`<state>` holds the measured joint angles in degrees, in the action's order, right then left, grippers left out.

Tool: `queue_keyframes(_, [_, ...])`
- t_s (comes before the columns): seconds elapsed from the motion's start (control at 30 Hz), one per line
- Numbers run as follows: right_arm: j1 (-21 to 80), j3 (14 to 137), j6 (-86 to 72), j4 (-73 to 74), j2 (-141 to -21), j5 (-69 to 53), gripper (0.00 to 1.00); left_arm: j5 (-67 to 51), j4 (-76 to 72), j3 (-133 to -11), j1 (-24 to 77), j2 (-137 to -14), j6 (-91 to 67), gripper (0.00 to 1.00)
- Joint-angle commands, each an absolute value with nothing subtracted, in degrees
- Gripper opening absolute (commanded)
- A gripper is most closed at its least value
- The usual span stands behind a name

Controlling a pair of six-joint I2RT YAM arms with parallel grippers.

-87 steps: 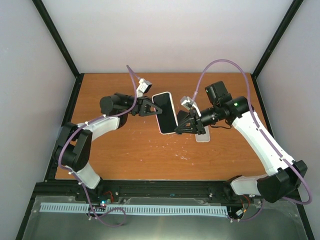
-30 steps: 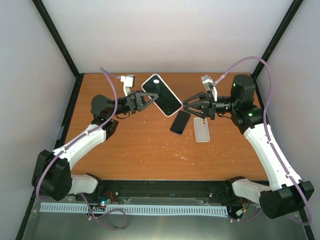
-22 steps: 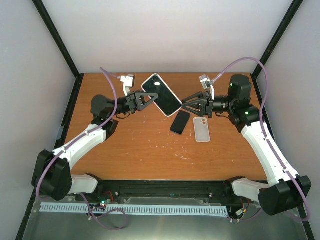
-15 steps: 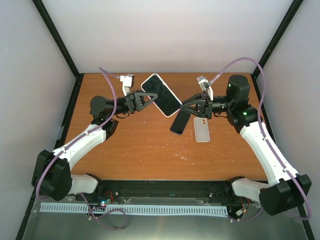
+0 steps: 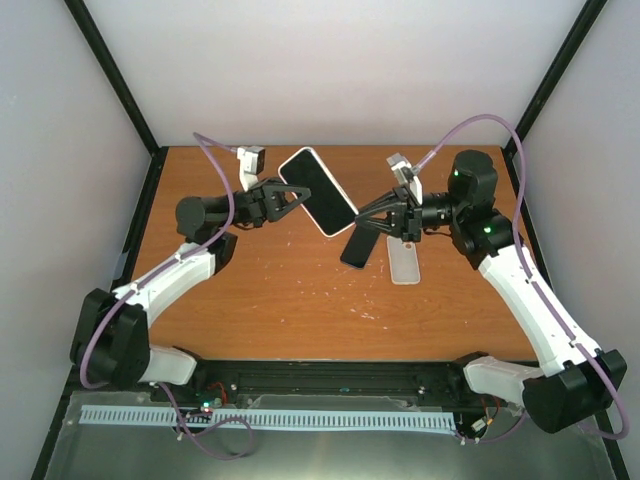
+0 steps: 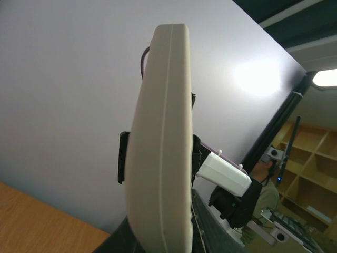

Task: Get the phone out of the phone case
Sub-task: Remove the phone case from the phone.

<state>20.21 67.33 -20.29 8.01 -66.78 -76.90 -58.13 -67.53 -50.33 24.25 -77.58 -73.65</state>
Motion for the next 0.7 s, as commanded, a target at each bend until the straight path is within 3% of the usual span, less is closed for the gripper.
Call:
queue_keyframes(0.0, [27.7, 74.4, -10.5, 12.1, -64.8, -80.9, 0.05, -58.3, -69.7, -52.5, 24.8, -83.2, -76.4, 0.0])
queue_keyframes(0.67, [34.3, 83.4, 1.5, 25.7, -66.5, -83.6, 0.04, -60.7, -67.4, -62.3, 28.7, -95.1, -79.0, 0.0])
